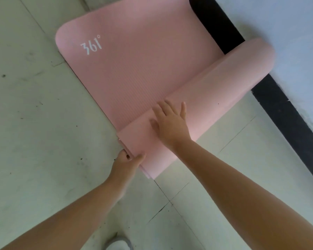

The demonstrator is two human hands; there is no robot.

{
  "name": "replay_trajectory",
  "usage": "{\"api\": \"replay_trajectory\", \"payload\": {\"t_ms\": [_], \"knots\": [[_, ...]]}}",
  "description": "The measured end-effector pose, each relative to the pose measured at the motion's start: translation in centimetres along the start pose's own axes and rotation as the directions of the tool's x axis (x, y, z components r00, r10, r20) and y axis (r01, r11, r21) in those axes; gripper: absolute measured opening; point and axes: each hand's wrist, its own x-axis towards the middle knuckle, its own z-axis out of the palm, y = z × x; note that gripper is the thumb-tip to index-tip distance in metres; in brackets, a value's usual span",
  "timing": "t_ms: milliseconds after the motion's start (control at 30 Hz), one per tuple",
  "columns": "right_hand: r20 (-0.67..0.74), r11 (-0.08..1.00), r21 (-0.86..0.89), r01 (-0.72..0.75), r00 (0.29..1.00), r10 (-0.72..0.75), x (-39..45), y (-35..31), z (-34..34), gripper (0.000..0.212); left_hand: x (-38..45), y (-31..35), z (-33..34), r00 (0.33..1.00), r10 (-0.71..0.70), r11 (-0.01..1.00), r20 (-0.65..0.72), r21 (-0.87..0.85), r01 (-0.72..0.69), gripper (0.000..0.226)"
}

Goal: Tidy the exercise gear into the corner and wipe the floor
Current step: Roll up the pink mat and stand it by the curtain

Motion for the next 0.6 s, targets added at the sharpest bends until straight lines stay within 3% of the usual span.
{"api": "replay_trajectory", "payload": {"t_ms": [67,167,267,333,500,600], "knots": [[-0.115,0.997,0.066,0.029,0.993,-0.021,0.7,-0.6,-0.7,0.036,1.3,1.3,-0.4,0.996,0.022,0.999,-0.089,-0.026,-0.024,0.022],[-0.313,0.962,-0.135,0.235,0.912,-0.267,-0.3,1.2,0.1,0.034,3.1,3.7,-1.5,0.985,-0.011,0.99,-0.174,-0.142,-0.014,0.008],[-0.223,0.912,-0.192,0.363,0.889,-0.401,-0.6,3.1,2.1,0.036,5.1,6.9,-3.6,0.974,-0.043,0.96,-0.221,-0.279,-0.02,0.018],[-0.097,0.911,-0.196,0.363,0.917,-0.387,1.0,2.9,2.7,0.044,5.9,9.1,-4.8,0.979,-0.028,0.961,-0.202,-0.274,-0.029,0.025],[0.01,0.937,-0.136,0.322,0.946,-0.324,7.0,-1.4,-0.8,0.048,3.9,10.0,-6.7,0.96,-0.055,0.995,-0.276,-0.091,0.031,0.048],[-0.041,0.976,0.024,0.217,0.976,-0.216,7.7,-3.7,-3.3,0.045,1.0,10.2,-6.8,0.931,-0.09,0.988,-0.355,0.085,0.128,0.066]]}}
